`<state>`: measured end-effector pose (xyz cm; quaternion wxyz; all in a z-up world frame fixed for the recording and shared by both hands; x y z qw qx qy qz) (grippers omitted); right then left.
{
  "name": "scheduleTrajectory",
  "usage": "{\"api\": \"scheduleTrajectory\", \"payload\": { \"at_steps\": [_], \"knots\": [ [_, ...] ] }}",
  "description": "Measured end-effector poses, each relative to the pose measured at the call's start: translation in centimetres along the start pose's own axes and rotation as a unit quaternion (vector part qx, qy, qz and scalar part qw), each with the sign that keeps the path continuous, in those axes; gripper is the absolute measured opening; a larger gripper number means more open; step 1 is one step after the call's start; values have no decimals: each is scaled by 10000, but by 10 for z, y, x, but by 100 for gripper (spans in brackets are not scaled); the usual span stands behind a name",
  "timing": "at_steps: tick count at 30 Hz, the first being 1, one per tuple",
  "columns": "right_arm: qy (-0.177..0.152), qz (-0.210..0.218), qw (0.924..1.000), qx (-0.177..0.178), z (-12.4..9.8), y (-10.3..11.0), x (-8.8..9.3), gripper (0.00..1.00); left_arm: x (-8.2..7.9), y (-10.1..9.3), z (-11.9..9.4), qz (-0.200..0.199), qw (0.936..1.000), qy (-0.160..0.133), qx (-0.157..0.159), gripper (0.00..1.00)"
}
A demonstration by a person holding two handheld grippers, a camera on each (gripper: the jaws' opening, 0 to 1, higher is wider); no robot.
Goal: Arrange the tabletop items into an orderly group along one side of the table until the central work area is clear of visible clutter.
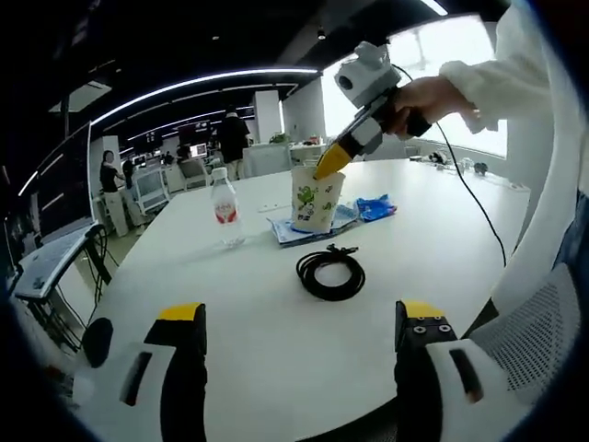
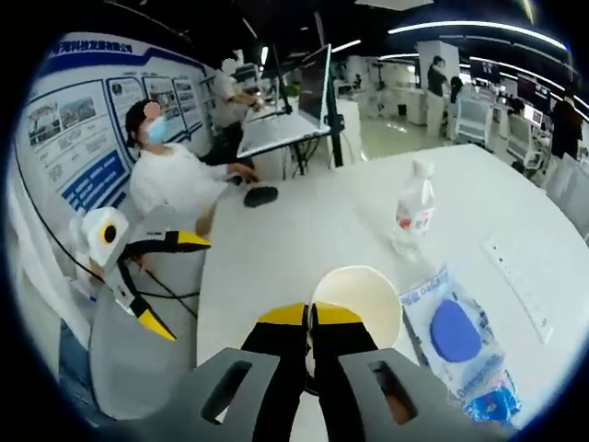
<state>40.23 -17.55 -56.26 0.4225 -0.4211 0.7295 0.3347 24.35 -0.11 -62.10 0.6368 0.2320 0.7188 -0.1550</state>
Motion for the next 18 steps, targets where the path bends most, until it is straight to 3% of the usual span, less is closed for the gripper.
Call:
{"api": "scheduleTrajectory", "payload": {
  "at_steps": [12, 18],
  "knots": [
    [196, -575, 9981, 90, 27, -34, -9, 0, 1, -1, -1, 45, 10000, 58, 53, 82],
    [292, -662, 9973, 135, 36, -48, -14, 0, 5, 0, -1, 58, 9999, 143, 27, 80]
  ]
}}
Point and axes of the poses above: the point that each gripper's makers call its tool centre point, and the gripper's own axes: z roughly forward along the fingers, y roughly to its left, x roughly out of its underside, the point moved 7 cm from there along -z, roughly backward along the fingers, and after that the axes turned 15 degrees about -y, right-handed, at the moved point
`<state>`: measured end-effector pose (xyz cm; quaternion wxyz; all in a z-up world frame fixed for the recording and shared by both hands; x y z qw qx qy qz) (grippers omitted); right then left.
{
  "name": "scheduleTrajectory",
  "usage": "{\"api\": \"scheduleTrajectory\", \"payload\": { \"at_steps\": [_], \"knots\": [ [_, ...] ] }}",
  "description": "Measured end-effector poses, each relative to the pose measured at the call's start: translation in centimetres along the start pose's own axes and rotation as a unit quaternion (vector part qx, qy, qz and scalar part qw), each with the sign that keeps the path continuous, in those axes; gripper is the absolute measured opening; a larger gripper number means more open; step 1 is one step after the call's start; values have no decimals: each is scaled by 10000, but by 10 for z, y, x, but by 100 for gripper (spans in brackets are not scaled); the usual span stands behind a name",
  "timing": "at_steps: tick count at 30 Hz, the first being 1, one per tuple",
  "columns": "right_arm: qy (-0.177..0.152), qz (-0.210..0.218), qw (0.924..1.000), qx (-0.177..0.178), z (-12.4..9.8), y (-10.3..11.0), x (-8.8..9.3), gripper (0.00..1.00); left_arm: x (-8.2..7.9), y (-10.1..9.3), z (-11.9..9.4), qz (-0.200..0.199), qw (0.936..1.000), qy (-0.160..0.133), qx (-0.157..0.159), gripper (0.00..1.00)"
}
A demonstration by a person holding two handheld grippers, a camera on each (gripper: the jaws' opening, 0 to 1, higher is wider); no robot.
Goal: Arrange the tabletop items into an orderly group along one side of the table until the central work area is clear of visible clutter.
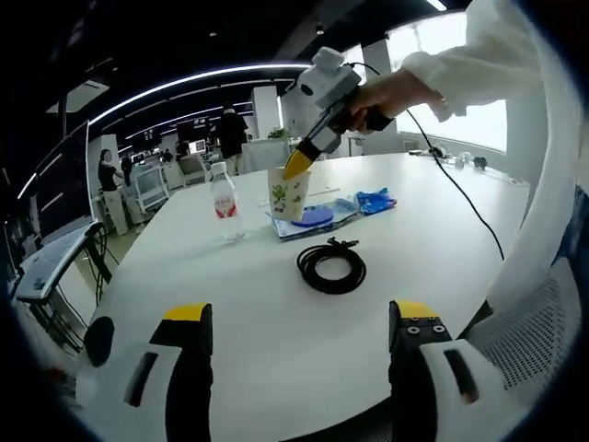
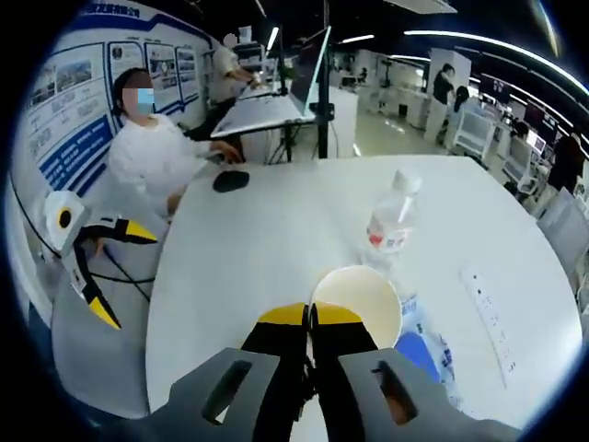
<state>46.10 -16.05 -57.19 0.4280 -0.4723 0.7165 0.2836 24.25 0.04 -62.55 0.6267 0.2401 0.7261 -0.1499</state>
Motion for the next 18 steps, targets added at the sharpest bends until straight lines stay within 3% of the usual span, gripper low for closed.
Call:
{"api": "scheduleTrajectory", "payload": {
  "at_steps": [18],
  "knots": [
    [176, -418, 9989, 80, 36, -47, 1, 0, 8, -1, 2, 19, 9998, 171, 25, 81]
  ]
}}
Point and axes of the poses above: the point that each gripper's makers call its tool centre point, and the gripper's own axes: z roughly forward along the fingers, y roughly to its left, x roughly out of its underside, the point moved 7 cm from there along -z, roughly backward along the fingers, and after that the axes turned 15 degrees about -y, right-handed, at the moved point
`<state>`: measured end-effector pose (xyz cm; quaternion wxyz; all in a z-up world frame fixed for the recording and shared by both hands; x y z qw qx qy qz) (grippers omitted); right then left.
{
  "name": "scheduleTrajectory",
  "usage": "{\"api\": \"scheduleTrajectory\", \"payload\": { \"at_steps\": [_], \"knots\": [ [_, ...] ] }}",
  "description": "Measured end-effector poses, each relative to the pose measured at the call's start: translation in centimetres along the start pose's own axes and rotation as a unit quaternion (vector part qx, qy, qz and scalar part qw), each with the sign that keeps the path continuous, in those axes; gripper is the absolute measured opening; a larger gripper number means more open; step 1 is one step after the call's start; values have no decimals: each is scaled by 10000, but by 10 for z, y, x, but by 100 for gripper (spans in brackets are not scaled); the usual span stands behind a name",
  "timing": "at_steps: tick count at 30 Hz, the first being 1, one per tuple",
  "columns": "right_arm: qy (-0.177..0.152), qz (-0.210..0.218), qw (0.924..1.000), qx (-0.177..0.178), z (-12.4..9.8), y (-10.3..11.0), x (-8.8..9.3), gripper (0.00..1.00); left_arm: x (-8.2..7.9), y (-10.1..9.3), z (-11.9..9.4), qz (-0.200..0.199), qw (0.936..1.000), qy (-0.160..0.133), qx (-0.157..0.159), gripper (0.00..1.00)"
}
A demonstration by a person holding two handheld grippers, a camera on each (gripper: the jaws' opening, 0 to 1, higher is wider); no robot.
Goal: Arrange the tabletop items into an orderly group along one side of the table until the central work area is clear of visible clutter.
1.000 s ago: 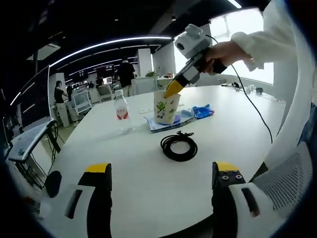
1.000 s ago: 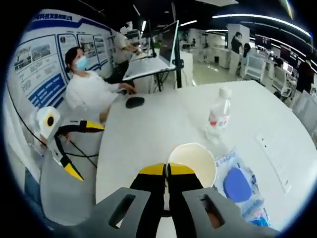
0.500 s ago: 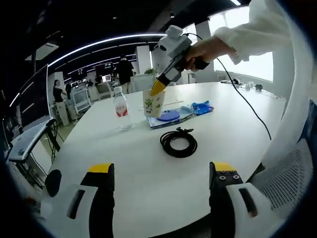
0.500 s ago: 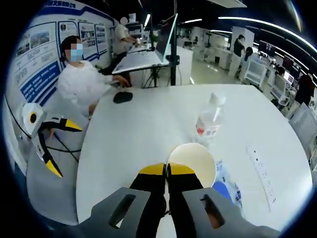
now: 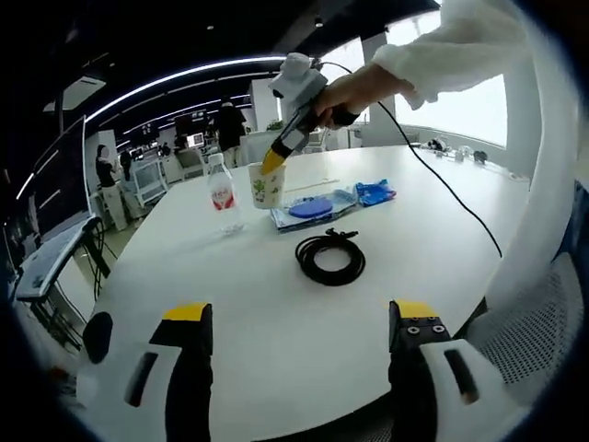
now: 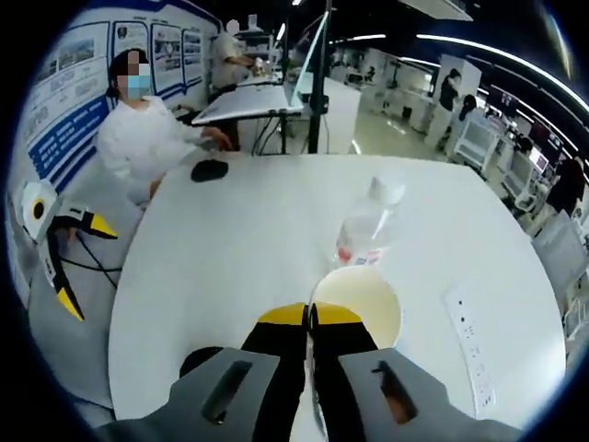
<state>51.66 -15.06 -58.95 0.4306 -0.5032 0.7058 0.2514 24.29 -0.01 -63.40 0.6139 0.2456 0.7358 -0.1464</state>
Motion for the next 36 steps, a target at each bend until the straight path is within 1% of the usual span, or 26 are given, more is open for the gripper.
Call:
{"api": "scheduleTrajectory", "payload": {
  "at_steps": [1, 3, 7, 15, 17, 19, 20, 23, 24, 25, 26, 32, 34, 36],
  "knots": [
    [58, 18, 10000, 59, 2, -3, 1, 0, -1, 1, 0, 23, 10000, -46, -35, 81],
    [21, -53, 10000, -2, 5, -4, 0, 0, 0, 3, 0, -3, 10000, -17, -82, 81],
    [97, -220, 9997, -67, 11, -6, 2, 0, 0, 2, 0, 25, 10000, 0, -82, 80],
    [133, -290, 9995, -81, 27, -18, 6, 0, 2, 1, 0, 61, 9999, 102, -60, 78],
    [187, -344, 9992, -91, 30, -20, 9, 0, 2, 1, 0, 67, 9999, 133, -58, 77],
    [333, -262, 9991, -35, 35, -25, 16, 0, 4, 0, 0, 92, 9998, 188, -45, 76],
    [334, -277, 9990, -61, 37, -27, 18, 0, 5, 0, 0, 90, 9997, 213, -43, 76],
    [237, -344, 9990, -160, 40, -27, 15, 0, 5, 1, 0, 76, 9997, 232, -70, 75],
    [239, -302, 9989, -251, 43, -26, 15, 0, 5, 1, 0, 69, 9997, 242, -79, 75],
    [297, -293, 9987, -307, 44, -26, 17, 0, 5, 1, 0, 64, 9996, 253, -85, 75],
    [394, -438, 9977, -342, 46, -27, 19, 0, 5, 1, 0, 60, 9996, 265, -87, 75],
    [420, -402, 9978, -329, 52, -31, 26, 0, 7, 2, 0, 85, 9994, 326, -91, 74],
    [465, -428, 9976, -283, 52, -28, 27, 0, 8, 2, 0, 85, 9993, 341, -95, 74],
    [460, -435, 9976, -266, 54, -30, 27, 0, 8, 1, 0, 98, 9993, 353, -87, 73]
  ]
}}
Point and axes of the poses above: the point that each gripper's makers call its tool centre point, and the gripper's own axes: z roughly forward along the fingers, y roughly to its left, x roughly out of its underside, the point moved 7 cm from there along -z, roughly backward along the fingers, and after that the axes turned 15 degrees about -y, right-handed, at the moved point
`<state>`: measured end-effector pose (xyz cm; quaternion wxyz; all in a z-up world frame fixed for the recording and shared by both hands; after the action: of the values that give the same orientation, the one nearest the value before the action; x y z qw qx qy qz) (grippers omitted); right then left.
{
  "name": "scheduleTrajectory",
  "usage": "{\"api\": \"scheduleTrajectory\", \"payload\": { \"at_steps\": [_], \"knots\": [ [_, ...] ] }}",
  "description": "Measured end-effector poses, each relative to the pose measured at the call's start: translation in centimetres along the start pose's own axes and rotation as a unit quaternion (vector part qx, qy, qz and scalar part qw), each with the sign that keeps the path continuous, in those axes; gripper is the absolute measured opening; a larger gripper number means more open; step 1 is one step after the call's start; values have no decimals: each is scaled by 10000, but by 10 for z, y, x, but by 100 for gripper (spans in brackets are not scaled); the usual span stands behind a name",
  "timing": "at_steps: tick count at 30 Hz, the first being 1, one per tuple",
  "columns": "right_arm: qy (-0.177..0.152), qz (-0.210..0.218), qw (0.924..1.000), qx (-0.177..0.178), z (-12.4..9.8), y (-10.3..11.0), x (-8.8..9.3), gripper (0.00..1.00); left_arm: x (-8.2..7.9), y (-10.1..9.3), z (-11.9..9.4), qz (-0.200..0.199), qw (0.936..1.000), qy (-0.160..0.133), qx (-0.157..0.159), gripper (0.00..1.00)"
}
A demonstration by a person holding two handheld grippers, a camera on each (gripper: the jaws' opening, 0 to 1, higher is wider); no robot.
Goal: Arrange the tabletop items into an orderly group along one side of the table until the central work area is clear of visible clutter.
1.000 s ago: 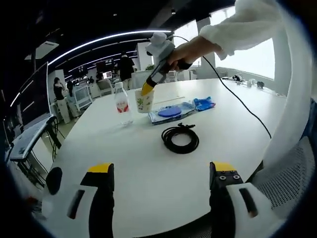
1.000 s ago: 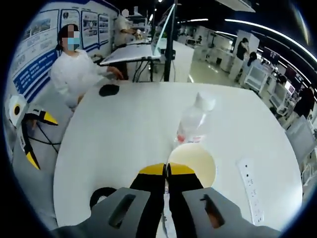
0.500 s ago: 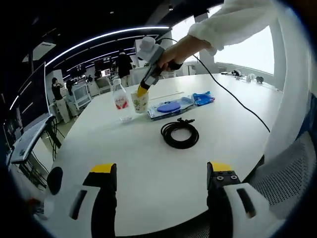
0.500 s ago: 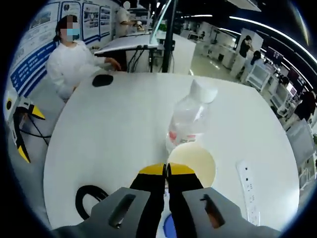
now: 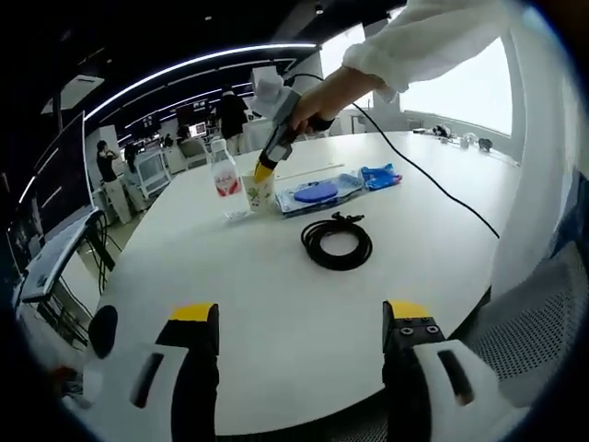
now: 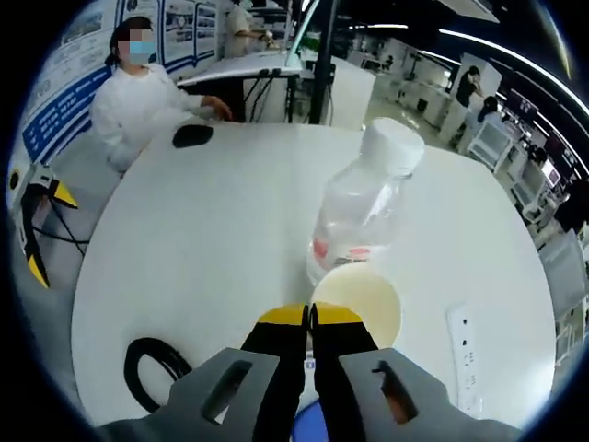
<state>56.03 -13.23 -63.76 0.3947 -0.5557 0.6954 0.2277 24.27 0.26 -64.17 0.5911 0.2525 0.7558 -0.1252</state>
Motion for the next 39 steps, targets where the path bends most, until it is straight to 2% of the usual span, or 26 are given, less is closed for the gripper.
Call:
{"api": "scheduleTrajectory", "payload": {
  "at_steps": [13, 19, 23, 27, 30, 35, 39],
  "knots": [
    [201, -196, 9995, -163, 10, 0, 3, 0, 3, 0, -1, 80, 9999, 114, 11, 72],
    [212, -55, 9996, -155, 10, 1, 3, 0, 3, 1, -2, 106, 9999, 133, 19, 71],
    [263, -154, 9994, -156, 11, 1, 5, 0, 3, 1, -2, 128, 9999, 116, -2, 71],
    [258, -171, 9995, -20, 11, 2, 3, 19, 4, 3, -3, 180, 9997, 159, -35, 71],
    [286, -152, 9995, 5, 8, 4, 0, 22, 3, 3, -3, 185, 9997, 139, -32, 71],
    [253, -54, 9995, 171, -1, 1, -3, 35, 3, 4, -3, 194, 9997, 121, -47, 71],
    [196, 102, 9994, 275, -12, 2, -2, 39, 2, 4, -3, 190, 9998, 100, -55, 71]
  ]
}}
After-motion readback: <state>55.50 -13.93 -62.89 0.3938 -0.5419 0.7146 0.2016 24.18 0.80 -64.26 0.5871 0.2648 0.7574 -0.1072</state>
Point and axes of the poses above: the point that each gripper's makers call its tool centre point, and the gripper's own axes: z roughly forward along the fingers, y roughly to its left, x roughly out of its underside, the point moved 7 cm from there along -z, roughly backward along the fingers, and after that the axes turned 15 degrees about -y, right-handed, at the moved point
